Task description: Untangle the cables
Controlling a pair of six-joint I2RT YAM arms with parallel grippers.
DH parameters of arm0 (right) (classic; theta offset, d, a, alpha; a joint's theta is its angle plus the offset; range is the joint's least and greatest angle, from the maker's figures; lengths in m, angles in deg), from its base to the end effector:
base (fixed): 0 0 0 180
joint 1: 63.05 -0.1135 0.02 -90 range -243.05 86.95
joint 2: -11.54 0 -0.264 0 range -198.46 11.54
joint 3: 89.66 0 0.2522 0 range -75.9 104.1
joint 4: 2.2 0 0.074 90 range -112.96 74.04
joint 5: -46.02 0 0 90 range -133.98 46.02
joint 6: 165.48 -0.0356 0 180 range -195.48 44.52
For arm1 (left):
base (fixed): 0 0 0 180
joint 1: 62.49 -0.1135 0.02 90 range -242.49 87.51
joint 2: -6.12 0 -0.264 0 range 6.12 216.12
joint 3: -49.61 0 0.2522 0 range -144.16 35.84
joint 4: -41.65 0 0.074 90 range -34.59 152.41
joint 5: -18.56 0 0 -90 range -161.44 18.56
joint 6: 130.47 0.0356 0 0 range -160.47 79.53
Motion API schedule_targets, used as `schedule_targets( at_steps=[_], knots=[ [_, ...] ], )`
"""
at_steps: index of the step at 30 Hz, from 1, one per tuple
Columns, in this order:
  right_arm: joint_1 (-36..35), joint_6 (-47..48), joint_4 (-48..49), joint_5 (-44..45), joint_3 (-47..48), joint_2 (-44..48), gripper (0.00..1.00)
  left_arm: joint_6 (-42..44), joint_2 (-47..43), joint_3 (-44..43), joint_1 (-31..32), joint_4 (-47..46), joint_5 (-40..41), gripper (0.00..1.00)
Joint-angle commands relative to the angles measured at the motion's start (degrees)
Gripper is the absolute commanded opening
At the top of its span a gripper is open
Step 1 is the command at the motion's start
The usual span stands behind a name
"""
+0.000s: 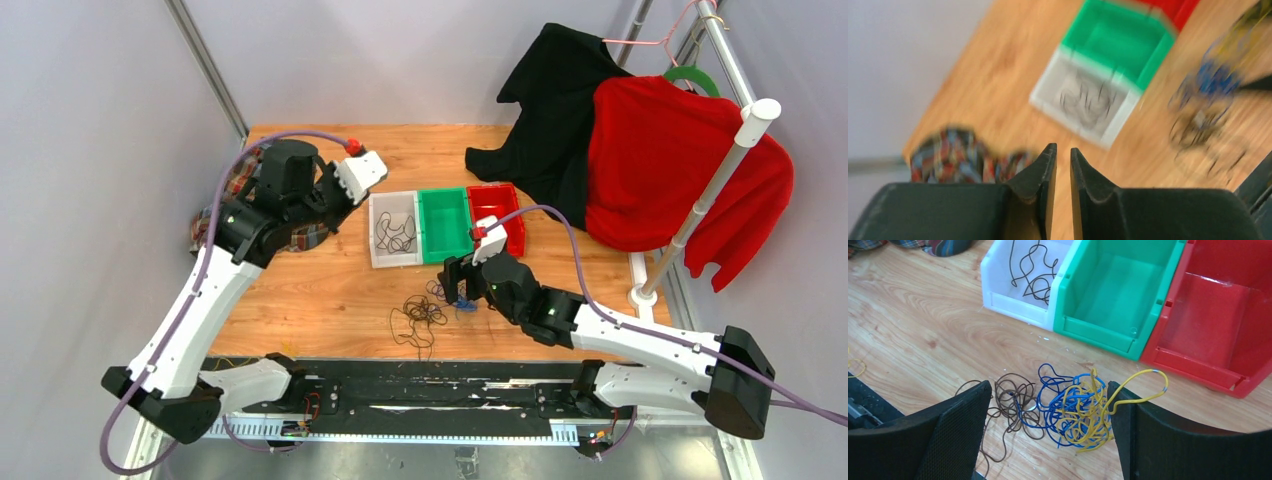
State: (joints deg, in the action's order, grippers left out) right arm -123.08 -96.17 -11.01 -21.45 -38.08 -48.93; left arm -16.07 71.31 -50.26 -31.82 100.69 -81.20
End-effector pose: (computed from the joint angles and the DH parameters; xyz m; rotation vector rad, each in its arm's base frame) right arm 0.1321 0.2019 0.2717 -0.3752 1.8625 0.6041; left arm 0.1827 -0.1154 0.4516 1.0194 1.7177 -0.2404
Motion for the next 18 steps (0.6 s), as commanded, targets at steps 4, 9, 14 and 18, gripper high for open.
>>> schedule_targets(
  at_steps=[4, 9, 14, 18],
  knots=[
    [1.25, 0.83, -1.95, 1.48, 0.7, -1.21, 0.86, 24.05, 1.66, 7.0, -22.32, 19.88, 0.2, 0.3],
    [1.71, 1.12, -2.87, 1.06, 0.41, -1.33, 0.86, 38.52, 2.71, 13.45, -29.85, 31.98, 4.11, 0.43],
    [1.75, 1.65, -3.63, 1.87, -0.61, 0.87, 0.86, 37.33, 0.88, 21.37, -34.56, 29.61, 17.02, 0.44],
    [1.84, 1.31, -3.84, 1.8, -1.54, 1.9, 0.86, 33.09, 2.16, 25.33, -44.68, 26.44, 21.23, 0.44]
  ],
)
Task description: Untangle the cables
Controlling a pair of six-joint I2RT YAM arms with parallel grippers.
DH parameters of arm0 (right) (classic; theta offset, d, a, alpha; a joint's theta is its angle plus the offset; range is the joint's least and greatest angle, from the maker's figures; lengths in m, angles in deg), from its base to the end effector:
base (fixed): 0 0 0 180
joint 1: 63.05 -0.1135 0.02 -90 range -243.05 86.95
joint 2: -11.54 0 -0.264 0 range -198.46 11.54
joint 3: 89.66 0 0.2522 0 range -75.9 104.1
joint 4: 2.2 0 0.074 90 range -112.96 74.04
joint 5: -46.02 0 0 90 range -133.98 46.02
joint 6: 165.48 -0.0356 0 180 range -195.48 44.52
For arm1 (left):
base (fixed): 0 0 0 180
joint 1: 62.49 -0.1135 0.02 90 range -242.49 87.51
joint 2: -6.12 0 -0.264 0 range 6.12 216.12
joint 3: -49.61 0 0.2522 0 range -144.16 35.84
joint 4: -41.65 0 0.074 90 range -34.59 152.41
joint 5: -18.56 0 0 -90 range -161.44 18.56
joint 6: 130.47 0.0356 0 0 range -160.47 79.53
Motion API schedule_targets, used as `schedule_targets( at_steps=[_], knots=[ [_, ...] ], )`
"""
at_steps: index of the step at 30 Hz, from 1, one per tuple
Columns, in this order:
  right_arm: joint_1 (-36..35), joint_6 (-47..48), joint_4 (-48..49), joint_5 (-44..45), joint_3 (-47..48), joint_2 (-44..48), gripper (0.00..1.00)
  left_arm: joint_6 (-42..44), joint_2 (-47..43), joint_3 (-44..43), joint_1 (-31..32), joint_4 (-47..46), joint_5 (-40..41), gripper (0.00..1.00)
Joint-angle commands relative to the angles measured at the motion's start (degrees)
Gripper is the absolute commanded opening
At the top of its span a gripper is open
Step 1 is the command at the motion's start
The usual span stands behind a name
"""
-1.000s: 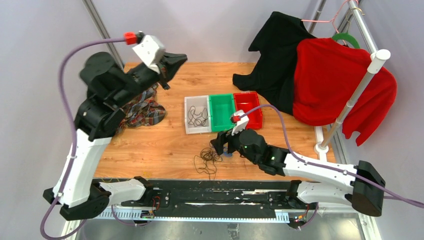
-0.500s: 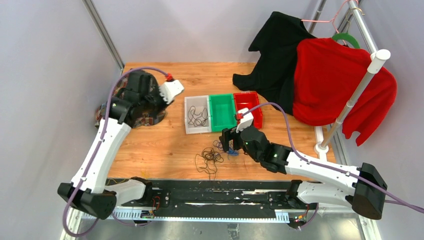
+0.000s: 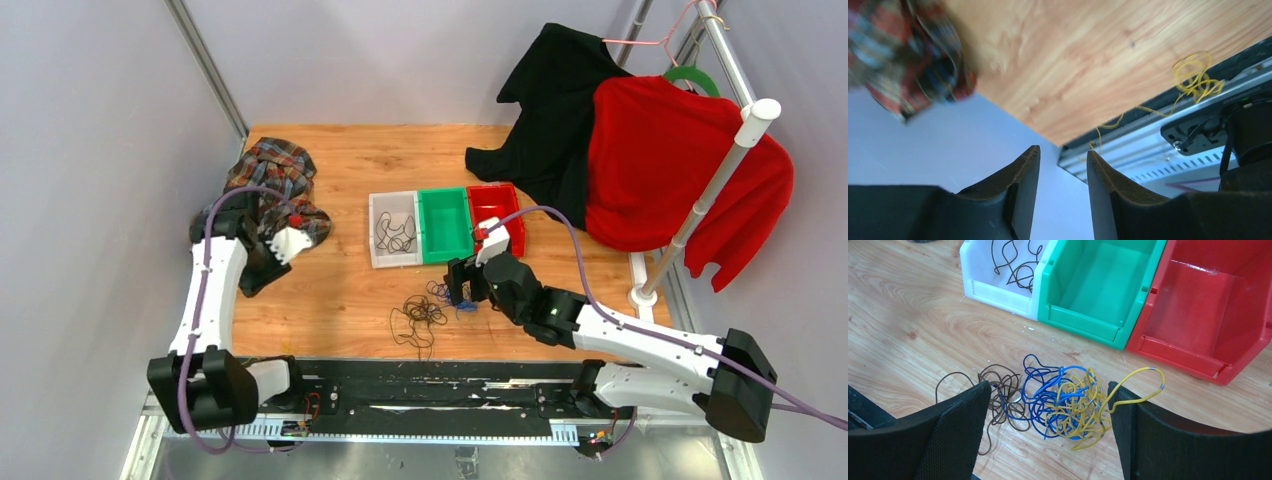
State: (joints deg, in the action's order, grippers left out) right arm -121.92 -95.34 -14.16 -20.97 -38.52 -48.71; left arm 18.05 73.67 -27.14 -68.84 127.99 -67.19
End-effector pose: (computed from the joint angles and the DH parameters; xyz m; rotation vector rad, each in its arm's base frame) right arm 0.1348 0.1962 0.2644 -0.3895 1.9055 0.5354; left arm 0.1910 0.0239 0.2911 1.2989 2.6815 0.2734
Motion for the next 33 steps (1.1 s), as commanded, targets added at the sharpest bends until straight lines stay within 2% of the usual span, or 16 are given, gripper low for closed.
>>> schedule_targets(
  at_steps=[1, 3, 10, 17, 23, 26, 33],
  knots=[
    [0.69, 0.38, -0.71, 1.15, -1.18, 1.64, 0.86, -1.71, 0.0, 3.11, -10.27, -1.43, 7.18, 0.45],
    [0.64, 0.36, -1.03, 0.68, -0.99, 1.48, 0.86, -2.3, -0.12, 5.57, -14.65, -3.04, 7.76, 0.48],
    [0.68, 0.98, -1.49, -0.57, -0.65, 1.19, 0.86, 3.0, -0.73, 14.44, -26.39, -11.09, 8.47, 0.49],
    [0.69, 1.16, -1.72, -1.2, -0.32, 0.63, 0.86, 12.28, 3.62, 15.53, -35.87, -17.92, 7.58, 0.51],
    [0.69, 1.14, -1.68, -0.99, -0.2, 0.52, 0.86, 16.02, 6.69, 14.62, -38.17, -18.66, 5.26, 0.54],
    [0.73, 1.03, -1.78, -0.95, 0.14, -0.09, 0.86, 16.99, 7.87, 14.66, -38.21, -17.35, 3.5, 0.59],
    [0.7, 0.77, -2.31, 0.0, 0.14, 0.5, 0.86, 18.64, 11.98, 17.48, -38.46, -20.55, 6.88, 0.66]
  ],
)
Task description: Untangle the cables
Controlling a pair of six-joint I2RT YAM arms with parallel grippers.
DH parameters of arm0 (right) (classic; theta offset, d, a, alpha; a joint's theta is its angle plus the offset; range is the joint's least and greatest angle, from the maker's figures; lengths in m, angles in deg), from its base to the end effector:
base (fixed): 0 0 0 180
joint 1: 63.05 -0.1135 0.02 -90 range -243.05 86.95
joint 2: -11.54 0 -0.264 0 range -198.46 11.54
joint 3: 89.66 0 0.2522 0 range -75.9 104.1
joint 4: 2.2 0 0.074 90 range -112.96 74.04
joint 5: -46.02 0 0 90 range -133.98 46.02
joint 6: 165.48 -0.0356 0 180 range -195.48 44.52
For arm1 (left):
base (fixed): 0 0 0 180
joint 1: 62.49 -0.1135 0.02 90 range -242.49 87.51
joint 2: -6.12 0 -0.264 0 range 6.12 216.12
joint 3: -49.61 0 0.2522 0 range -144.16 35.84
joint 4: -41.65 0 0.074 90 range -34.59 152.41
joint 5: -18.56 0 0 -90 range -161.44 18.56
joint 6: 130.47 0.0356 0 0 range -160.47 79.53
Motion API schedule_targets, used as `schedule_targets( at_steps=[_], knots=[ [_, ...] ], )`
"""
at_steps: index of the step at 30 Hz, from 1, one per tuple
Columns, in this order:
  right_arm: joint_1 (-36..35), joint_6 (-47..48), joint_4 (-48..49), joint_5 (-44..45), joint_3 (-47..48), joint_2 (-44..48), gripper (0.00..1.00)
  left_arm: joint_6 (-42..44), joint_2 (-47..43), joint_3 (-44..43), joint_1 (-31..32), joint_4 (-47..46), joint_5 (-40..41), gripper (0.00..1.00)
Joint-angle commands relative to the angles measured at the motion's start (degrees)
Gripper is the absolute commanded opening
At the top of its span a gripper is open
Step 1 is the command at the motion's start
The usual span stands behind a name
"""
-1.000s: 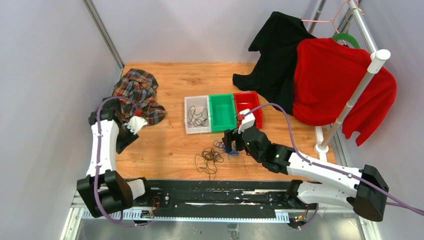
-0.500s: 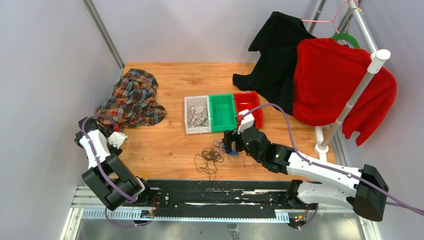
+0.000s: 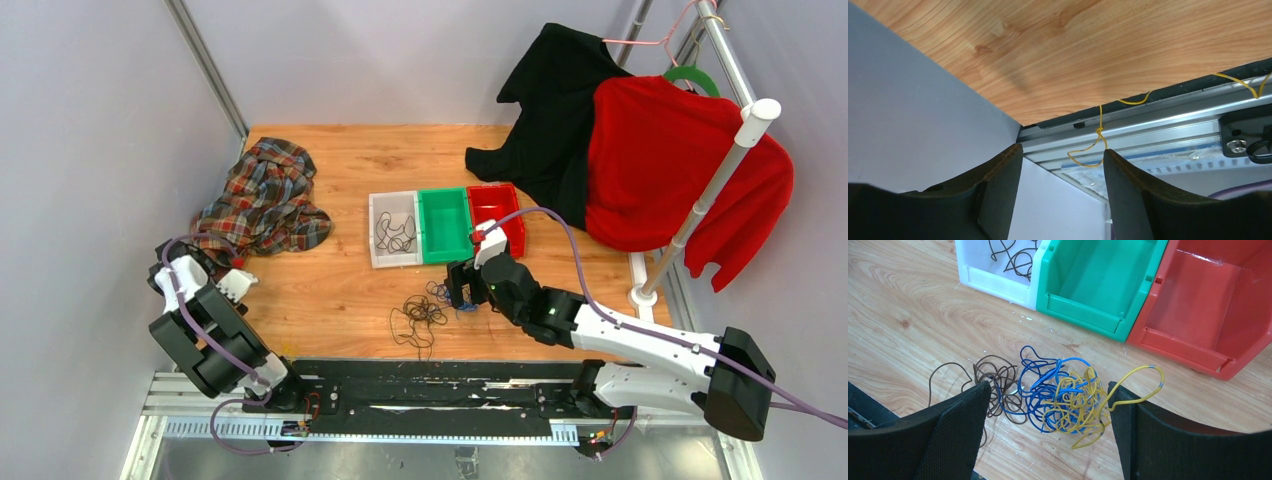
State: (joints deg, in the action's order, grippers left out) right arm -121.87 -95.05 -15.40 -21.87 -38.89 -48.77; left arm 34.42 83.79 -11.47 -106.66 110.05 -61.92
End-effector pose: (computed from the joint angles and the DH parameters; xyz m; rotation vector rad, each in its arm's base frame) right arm 0.1340 0.1955 0.2597 -0.4178 1.9291 0.5264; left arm 0.1500 0.1539 0.1907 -0.7928 -2.9277 -0.2424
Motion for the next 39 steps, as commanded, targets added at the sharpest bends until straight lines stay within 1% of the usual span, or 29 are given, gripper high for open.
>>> schedule_targets(
  at_steps=[1, 6, 9, 14, 18, 19, 20, 22, 24, 26, 28, 30, 33, 35, 36, 39],
  knots=[
    [0.66, 0.55, -1.27, 1.1, 0.58, 0.64, 0.86, 2.54, 2.06, 2.39, -0.73, -3.55, 2.17, 0.66],
    [0.71, 0.44, -1.62, 2.34, 0.57, 1.25, 0.86, 4.21, 2.39, 5.83, -0.9, -8.11, 5.03, 0.63],
    [0.69, 0.43, -1.69, 2.65, 0.57, 1.53, 0.85, 4.38, 2.8, 7.01, -0.97, -9.97, 5.78, 0.56],
    [0.73, 0.49, -2.11, 3.03, 0.38, 2.18, 0.85, 4.47, 3.8, 7.43, -1.01, -9.4, 6.54, 0.36],
    [0.86, 0.53, -2.15, 3.03, 0.46, 2.58, 0.85, 4.34, 0.74, 6.12, -0.69, -2.67, 3.15, 0.04],
    [0.86, 0.54, -2.16, 3.03, 0.51, 2.37, 0.85, 4.29, -1.03, 5.7, -0.13, -0.16, 2.17, 0.01],
    [0.92, 0.52, -2.16, 3.03, 0.65, 2.17, 0.85, 3.69, -2.95, 5.2, 1.54, 2.48, 1.39, 0.01],
    [1.05, 0.41, -1.91, 3.03, 0.84, 1.93, 0.85, 0.94, -7.46, 3.49, 5.85, 8.06, -1.08, 0.01],
    [1.21, 0.17, -1.83, 3.03, 0.86, 1.89, 0.84, -4.68, -11.93, -0.29, 12.77, 12.64, -6.54, 0.01],
    [1.39, 0.05, -1.71, 4.96, 0.83, 2.15, 0.84, -13.01, -14.86, -7.75, 21.24, 15.56, -13.22, 0.0],
    [1.6, -0.11, -1.85, 5.51, 0.92, 2.31, 0.84, -22.93, -14.92, -15.58, 29.93, 15.87, -18.33, 0.01],
    [1.69, -0.19, -2.21, 6.02, 1.2, 2.76, 0.84, -31.89, -12.27, -24.25, 38.16, 15.82, -22.2, 0.01],
    [1.81, -0.06, -3.01, 6.76, 1.82, 3.57, 0.85, -44.19, -5.36, -38.81, 49.23, 15.89, -23.27, 0.01],
    [1.99, 0.0, -3.65, 7.38, 2.3, 4.56, 0.86, -48.48, -1.02, -47.8, 56.51, 16.6, -21.77, 0.01],
    [2.11, 0.31, -3.78, 7.56, 2.41, 5.15, 0.86, -49.77, 1.15, -52.13, 61.18, 17.22, -20.81, 0.01],
    [2.62, 0.71, -4.51, 9.07, 2.77, 6.88, 0.86, -52.07, 7.1, -64.46, 69.67, 18.64, -17.65, 0.01]
  ],
)
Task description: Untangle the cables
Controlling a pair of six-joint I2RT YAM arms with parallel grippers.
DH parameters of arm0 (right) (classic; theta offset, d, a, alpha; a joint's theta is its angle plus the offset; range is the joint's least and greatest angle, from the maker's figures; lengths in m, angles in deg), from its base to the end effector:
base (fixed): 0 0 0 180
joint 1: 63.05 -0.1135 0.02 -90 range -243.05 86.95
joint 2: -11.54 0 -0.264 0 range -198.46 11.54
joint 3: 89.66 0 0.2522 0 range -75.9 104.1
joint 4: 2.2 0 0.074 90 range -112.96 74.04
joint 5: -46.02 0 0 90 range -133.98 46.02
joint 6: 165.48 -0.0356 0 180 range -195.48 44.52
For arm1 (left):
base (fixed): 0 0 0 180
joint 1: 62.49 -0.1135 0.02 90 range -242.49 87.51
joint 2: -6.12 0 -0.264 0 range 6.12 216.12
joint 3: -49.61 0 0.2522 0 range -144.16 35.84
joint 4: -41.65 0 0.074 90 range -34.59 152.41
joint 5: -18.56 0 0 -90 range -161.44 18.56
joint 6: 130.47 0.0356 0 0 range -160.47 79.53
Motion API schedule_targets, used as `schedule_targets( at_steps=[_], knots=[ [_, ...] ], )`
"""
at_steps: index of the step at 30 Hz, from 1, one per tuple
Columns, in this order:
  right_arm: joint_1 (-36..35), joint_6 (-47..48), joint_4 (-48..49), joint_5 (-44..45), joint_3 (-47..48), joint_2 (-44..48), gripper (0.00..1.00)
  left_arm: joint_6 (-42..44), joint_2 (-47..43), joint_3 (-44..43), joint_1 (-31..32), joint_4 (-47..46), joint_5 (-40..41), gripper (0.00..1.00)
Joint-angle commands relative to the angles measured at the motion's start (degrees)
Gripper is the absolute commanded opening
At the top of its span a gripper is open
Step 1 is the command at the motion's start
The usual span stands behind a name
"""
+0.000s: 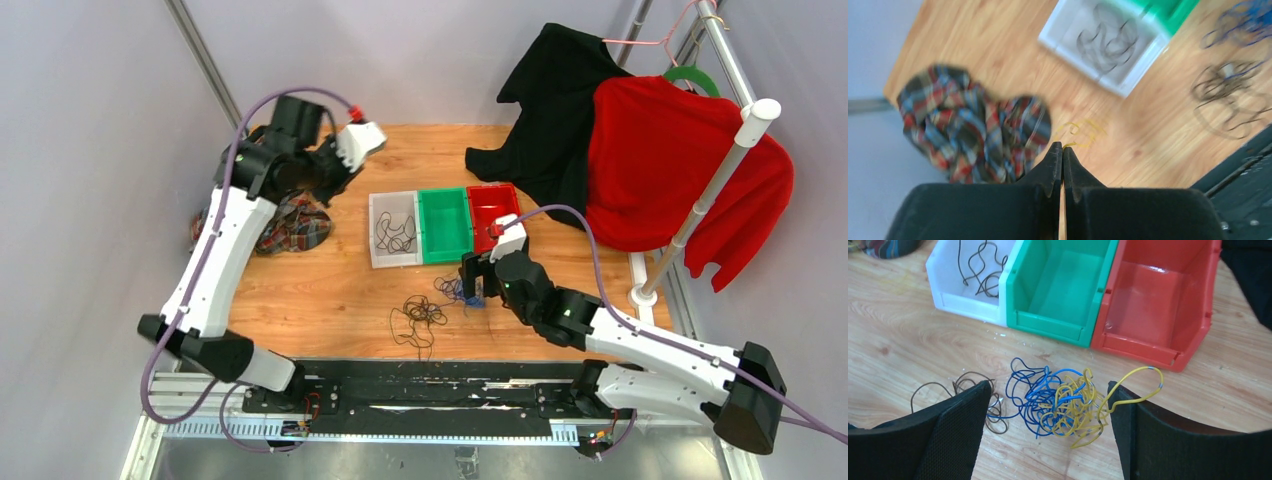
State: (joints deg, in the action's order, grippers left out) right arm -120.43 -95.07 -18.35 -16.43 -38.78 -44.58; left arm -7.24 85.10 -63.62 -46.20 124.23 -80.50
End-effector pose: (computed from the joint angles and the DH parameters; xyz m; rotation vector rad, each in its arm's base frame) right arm 0.1337 0.1783 0.2711 -0.3143 1.8989 0.4417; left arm 0.2389 -0.0757 0.4330 1.0709 2.1491 -0.0535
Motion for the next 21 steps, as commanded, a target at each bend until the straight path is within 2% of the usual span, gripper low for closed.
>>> schedule_targets(
  at_steps=[1, 6, 11, 13, 16, 18, 21],
  knots=[
    [1.53, 0.75, -1.92, 4.08, 2.71, 3.13, 0.86, -10.63, 7.72, -15.87, 11.28, 4.78, 1.69, 0.01],
    [4.42, -0.04, -3.99, 2.59, 2.99, 4.72, 0.86, -10.17, 15.43, -32.21, 19.22, 5.09, 6.67, 0.0],
    [5.78, -1.95, -4.63, -2.55, 0.75, 5.84, 0.85, -5.39, 19.13, -41.74, 27.11, 4.73, 17.28, 0.0],
    [5.79, -3.74, -3.88, -7.48, -1.0, 5.1, 0.83, -3.26, 19.93, -44.13, 30.33, 4.58, 22.61, 0.0],
    [5.66, -6.43, 0.52, -19.41, -4.06, 2.27, 0.81, -2.43, 20.32, -46.19, 32.89, 3.7, 27.34, 0.0],
    [4.87, -6.86, 2.68, -26.24, -4.46, -0.7, 0.81, -2.45, 19.98, -46.55, 33.51, 2.41, 28.47, 0.0],
    [2.21, -4.46, 1.71, -31.65, -1.5, -4.88, 0.81, -1.76, 18.92, -46.67, 34.06, -1.24, 29.36, 0.0]
  ],
)
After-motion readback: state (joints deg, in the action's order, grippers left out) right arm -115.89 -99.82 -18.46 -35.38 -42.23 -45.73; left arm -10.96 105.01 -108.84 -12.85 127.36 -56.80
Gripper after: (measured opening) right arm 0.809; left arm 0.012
